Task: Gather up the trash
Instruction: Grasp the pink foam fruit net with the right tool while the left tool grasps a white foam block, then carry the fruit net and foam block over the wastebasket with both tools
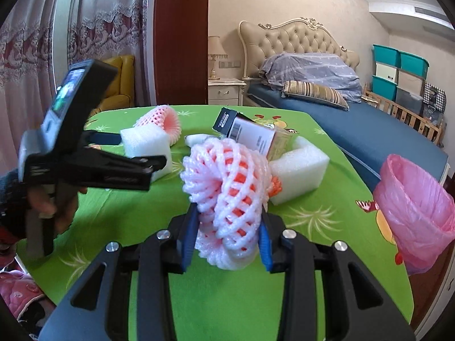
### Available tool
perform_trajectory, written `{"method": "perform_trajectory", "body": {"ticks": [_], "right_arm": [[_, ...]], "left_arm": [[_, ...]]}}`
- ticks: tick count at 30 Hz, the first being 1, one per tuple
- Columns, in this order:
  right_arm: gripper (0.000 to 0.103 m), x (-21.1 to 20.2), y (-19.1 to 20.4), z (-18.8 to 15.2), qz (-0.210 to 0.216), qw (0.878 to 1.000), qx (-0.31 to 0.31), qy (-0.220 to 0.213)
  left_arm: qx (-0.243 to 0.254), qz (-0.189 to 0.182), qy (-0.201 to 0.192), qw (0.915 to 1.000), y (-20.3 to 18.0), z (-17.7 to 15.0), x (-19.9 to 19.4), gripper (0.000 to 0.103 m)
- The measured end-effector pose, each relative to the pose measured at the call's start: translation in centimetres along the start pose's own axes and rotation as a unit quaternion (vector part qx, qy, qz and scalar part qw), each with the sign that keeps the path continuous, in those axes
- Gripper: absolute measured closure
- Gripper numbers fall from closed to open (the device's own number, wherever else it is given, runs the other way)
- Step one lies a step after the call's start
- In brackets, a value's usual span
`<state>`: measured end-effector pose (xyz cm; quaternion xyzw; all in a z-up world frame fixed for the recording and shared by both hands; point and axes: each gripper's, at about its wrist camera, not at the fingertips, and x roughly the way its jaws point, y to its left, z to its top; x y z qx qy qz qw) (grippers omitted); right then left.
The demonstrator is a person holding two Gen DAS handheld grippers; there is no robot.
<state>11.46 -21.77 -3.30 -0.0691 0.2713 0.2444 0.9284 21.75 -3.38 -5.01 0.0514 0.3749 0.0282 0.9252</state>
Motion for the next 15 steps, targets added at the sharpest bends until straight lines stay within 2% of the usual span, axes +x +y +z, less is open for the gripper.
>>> {"method": "perform_trajectory", "body": {"ticks": [4,8,15], "right_arm": [[0.067,-0.2,0.3,-0.5,0.007,1.0,-0.001,-0.004],[0.067,-0.7,0.2,-0.5,0.007,1.0,0.002,-0.013],[0.067,-1.6,0.3,0.1,0.001,1.0,0.0,-0.03]], "left_arm": [[0.006,-0.02,-0.029,0.9994,-0.5,-1.1,-1.5,0.041],[0.016,-0.006,-0.058,0.9982,-0.8,-2.3,-3.6,0.041],[-0.005,-0.018,-0.075,0.997,-0.3,-3.8,-5.9,0.04]]}}
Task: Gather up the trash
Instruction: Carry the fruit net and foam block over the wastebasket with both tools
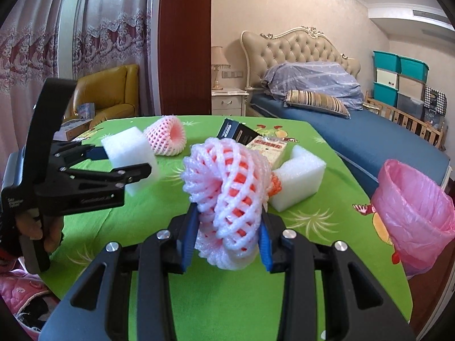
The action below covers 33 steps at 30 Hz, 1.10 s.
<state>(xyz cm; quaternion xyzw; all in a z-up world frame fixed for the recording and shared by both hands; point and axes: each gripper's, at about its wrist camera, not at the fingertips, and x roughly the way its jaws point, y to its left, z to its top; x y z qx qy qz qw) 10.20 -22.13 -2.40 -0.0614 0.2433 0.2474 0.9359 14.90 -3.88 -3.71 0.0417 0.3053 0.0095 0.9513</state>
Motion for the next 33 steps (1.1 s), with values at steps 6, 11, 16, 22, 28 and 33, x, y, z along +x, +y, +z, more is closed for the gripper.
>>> {"method": "perform_trajectory", "body": {"ticks": [6,11,16,22,28,33], "right_arm": [[0.067,-0.2,0.3,-0.1,-0.002,1.0,0.0,-0.007],[0.067,-0.6,0.3,0.0,-0.006,1.0,0.001,-0.019],[0.067,-1.0,-0.2,-0.3,-0.014,1.0,0.008,-0.027],[0.067,-1.6,-1.3,-0.6,-0.026,0.999,0.026,-0.037],[0.067,-2.4,-2.7,-0.6,-0.041,0.997,0.041,-0.047],[0.066,-3.3,-3.9,-0.9,-0.062,0.995,0.046,-0.055]], "left_arm": [[-0.003,-0.014,-0.027,0.9995,-0.6,-0.4,-1.8,0.04],[0.002,-0.02,-0.05,0.9985,-1.4,-0.3,-3.0,0.04],[0.005,-0.025,-0.066,0.9975,-2.0,-0.3,-3.8,0.04],[0.012,-0.038,-0.085,0.9955,-2.6,-0.3,-4.6,0.04],[0.029,-0.048,-0.097,0.9937,-3.8,-0.3,-5.1,0.039],[0.048,-0.06,-0.097,0.9924,-5.1,0.3,-4.8,0.039]]}}
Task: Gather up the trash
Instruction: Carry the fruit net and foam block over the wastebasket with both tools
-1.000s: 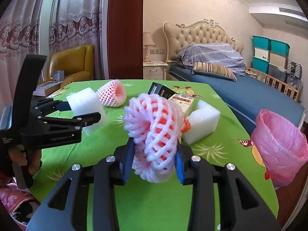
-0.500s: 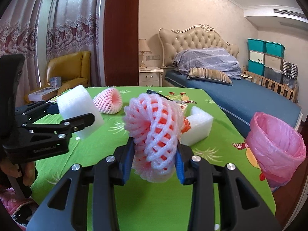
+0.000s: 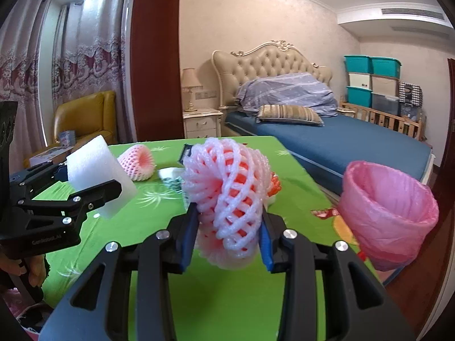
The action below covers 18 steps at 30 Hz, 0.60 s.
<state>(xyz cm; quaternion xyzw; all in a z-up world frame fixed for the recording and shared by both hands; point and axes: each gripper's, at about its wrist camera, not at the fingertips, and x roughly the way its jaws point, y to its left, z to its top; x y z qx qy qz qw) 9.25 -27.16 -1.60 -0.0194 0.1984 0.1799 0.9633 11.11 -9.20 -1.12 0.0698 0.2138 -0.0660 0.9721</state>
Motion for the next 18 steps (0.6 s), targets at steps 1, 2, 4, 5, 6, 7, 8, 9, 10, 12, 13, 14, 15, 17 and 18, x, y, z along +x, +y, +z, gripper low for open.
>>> {"method": "perform_trajectory", "body": {"ticks": [1,2,4,5,6,7,8,9,10,12,13,14,15,17,18], "right_arm": [[0.066,-0.1,-0.3,0.0,-0.005,1.0,0.0,-0.001],[0.066,-0.2,-0.5,-0.1,-0.009,1.0,0.001,-0.002],[0.066,-0.6,-1.4,-0.1,-0.021,1.0,0.007,-0.004],[0.066,-0.7,-1.7,-0.1,-0.025,1.0,0.009,-0.005],[0.066,-0.8,-2.3,-0.1,-0.032,0.999,0.012,-0.006],[0.066,-0.9,-2.8,-0.1,-0.038,0.999,0.014,-0.007],[0.066,-1.0,-3.3,-0.1,-0.044,0.999,0.016,-0.009],[0.066,-1.2,-3.8,-0.1,-0.052,0.998,0.017,-0.011],[0.066,-1.3,-4.4,0.0,-0.06,0.998,0.017,-0.012],[0.066,-1.6,-5.6,0.0,-0.075,0.997,0.015,-0.015],[0.066,-1.7,-6.2,0.0,-0.083,0.996,0.015,-0.016],[0.066,-1.8,-6.7,0.0,-0.087,0.996,0.016,-0.016],[0.066,-2.0,-7.4,0.1,-0.094,0.995,0.017,-0.016],[0.066,-2.3,-8.6,0.3,-0.109,0.994,0.017,-0.02],[0.066,-2.4,-9.5,0.3,-0.115,0.993,0.018,-0.02]], "left_arm": [[0.003,-0.006,0.002,1.0,-0.3,0.2,0.2,0.039],[0.005,-0.01,0.004,0.9999,-0.5,0.3,0.3,0.039],[0.009,-0.022,0.008,0.9997,-1.0,0.6,0.7,0.039],[0.01,-0.031,0.011,0.9994,-1.4,0.8,0.9,0.039],[0.01,-0.039,0.013,0.9991,-1.7,1.0,1.0,0.039],[0.011,-0.047,0.015,0.9987,-2.2,1.4,1.2,0.039],[0.012,-0.053,0.015,0.9984,-2.5,1.6,1.5,0.039],[0.014,-0.059,0.016,0.998,-3.0,1.9,1.7,0.039],[0.018,-0.067,0.016,0.9975,-3.6,2.3,1.9,0.039],[0.025,-0.078,0.017,0.9965,-4.6,2.9,2.5,0.039],[0.03,-0.087,0.016,0.9956,-5.2,3.3,2.8,0.039],[0.032,-0.091,0.017,0.9951,-5.8,3.6,3.1,0.039],[0.036,-0.099,0.018,0.9943,-6.5,4.0,3.6,0.039],[0.039,-0.109,0.019,0.993,-7.5,4.8,4.4,0.039],[0.042,-0.114,0.02,0.9924,-8.1,5.3,4.8,0.039]]}}
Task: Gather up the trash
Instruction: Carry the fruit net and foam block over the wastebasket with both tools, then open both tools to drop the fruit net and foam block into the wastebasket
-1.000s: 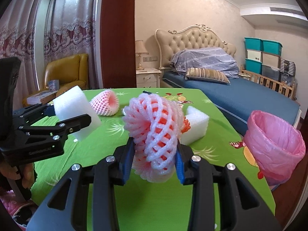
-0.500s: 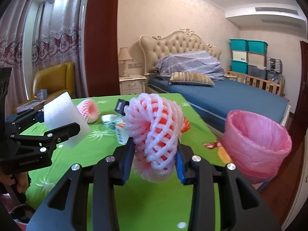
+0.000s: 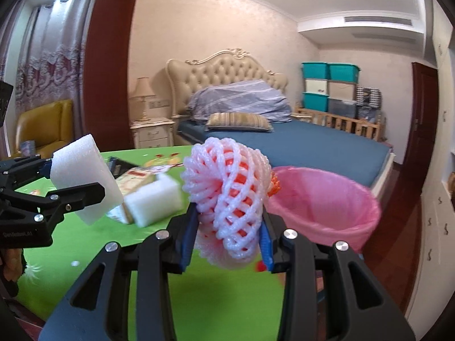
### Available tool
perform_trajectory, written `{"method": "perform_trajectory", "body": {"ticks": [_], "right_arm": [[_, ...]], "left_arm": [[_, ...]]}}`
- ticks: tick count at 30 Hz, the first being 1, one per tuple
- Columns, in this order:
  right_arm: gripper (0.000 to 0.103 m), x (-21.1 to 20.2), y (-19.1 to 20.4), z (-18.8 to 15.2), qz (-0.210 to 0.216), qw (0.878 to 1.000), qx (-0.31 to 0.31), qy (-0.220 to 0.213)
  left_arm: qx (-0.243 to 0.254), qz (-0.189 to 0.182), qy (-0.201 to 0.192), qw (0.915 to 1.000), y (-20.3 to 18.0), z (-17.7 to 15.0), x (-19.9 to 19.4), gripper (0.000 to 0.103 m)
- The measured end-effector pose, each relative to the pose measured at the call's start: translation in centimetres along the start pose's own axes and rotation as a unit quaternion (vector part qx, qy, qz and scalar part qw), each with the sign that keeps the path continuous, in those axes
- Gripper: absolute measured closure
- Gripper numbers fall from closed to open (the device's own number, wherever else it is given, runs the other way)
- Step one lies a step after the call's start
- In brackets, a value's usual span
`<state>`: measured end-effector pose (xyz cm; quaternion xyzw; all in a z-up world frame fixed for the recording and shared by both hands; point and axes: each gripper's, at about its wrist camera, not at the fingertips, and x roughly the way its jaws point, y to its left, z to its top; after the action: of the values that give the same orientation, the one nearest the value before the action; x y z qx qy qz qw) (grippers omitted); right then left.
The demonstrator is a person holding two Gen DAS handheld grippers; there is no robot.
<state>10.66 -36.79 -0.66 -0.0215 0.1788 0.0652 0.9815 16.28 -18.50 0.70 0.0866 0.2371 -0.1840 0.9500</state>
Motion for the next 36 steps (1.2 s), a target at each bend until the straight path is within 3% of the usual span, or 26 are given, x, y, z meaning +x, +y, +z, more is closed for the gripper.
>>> {"method": "perform_trajectory", "body": {"ticks": [11,26,29,31,32,36], "right_arm": [[0.065,1.4,-7.9,0.7,-0.056,0.998,0.013,-0.005],[0.062,7.4,-15.4,0.5,-0.087,0.996,0.029,0.018],[0.047,9.0,-16.2,0.4,-0.074,0.997,0.03,0.016],[0.026,9.7,-16.5,-0.2,-0.081,0.996,0.027,0.025],[0.026,9.9,-16.7,-0.3,-0.087,0.995,0.025,0.027],[0.018,8.1,-16.8,-0.9,-0.082,0.996,0.036,0.014]], "left_arm": [[-0.009,-0.061,0.018,0.9979,-5.3,6.3,7.1,0.039],[-0.03,-0.086,0.051,0.9945,-11.2,14.1,19.2,0.039],[-0.035,-0.091,0.06,0.9934,-11.6,15.0,21.1,0.035],[-0.039,-0.079,0.058,0.9944,-11.5,15.3,21.7,0.018],[-0.045,-0.064,0.052,0.9955,-11.4,15.4,21.8,0.013],[-0.049,-0.051,0.042,0.9966,-10.0,14.8,21.2,0.011]]}}
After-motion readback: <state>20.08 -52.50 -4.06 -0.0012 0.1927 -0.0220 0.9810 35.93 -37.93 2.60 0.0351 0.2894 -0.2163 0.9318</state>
